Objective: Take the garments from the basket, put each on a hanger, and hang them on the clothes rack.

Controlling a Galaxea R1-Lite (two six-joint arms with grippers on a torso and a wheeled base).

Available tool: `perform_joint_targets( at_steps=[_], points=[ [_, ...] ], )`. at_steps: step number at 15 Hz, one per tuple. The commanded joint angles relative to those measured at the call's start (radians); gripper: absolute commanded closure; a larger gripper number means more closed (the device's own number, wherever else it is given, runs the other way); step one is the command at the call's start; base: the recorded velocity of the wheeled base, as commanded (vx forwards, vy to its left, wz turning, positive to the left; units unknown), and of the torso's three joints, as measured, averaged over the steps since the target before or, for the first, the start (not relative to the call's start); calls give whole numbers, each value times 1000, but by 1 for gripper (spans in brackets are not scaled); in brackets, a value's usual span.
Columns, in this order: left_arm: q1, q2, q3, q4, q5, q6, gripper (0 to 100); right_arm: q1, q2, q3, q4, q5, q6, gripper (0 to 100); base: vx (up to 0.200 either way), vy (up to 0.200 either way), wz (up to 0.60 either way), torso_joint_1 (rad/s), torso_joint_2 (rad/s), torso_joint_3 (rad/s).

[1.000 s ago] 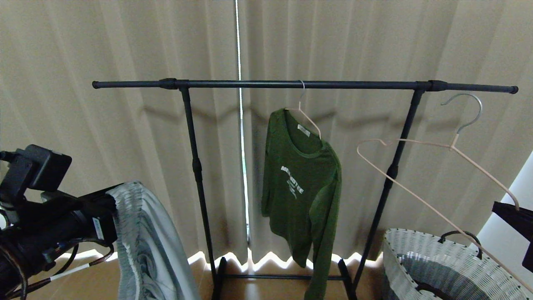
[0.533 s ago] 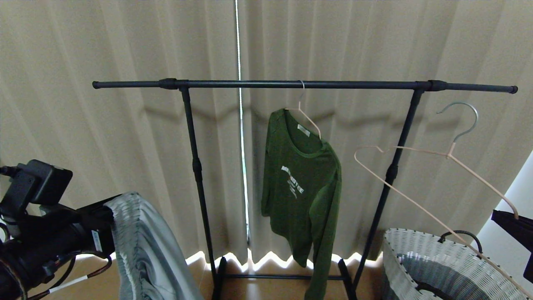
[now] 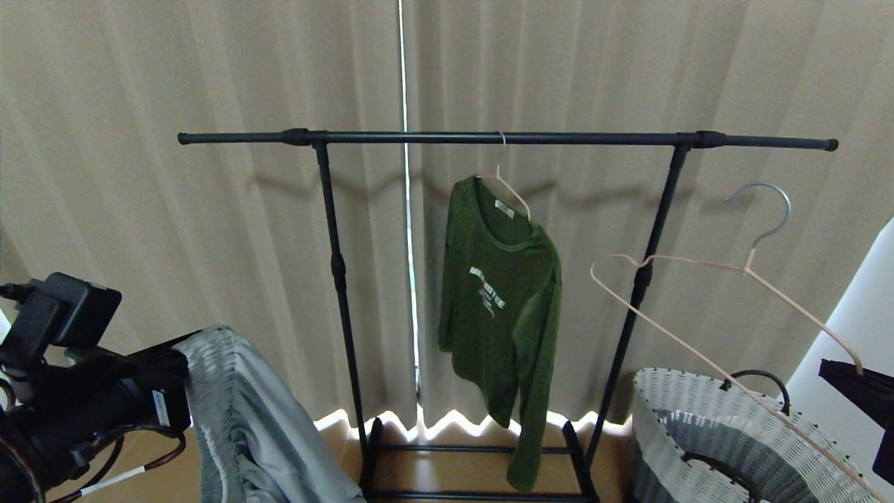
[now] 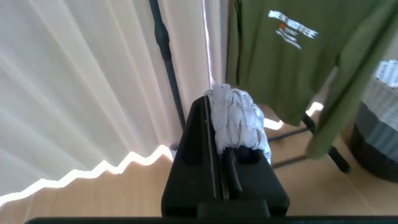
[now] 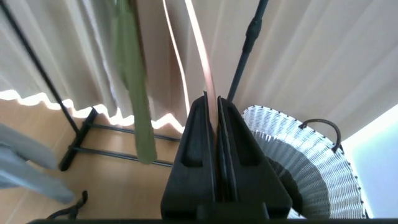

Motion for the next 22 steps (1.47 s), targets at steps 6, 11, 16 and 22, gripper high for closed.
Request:
perform_joint_targets(
  at_steps=[6,11,16,22],
  points=[
    [-8,0,1,0,0,-5,100,9,7,4,2,6,0,100,0,0,0,0,0,0],
    [-32,40,-40,6,6,-6,100,60,3,-5,-6,70,3,100,0,0,0,0,0,0],
    [-136,136,-163,7,124,-6,100,161,-14,-1,-49,104,52,100,0,0,0,0,0,0],
    [-262,331,-462,161,394,-14,100,273,176,-105,-58,284,97,100,0,0,0,0,0,0]
  ],
)
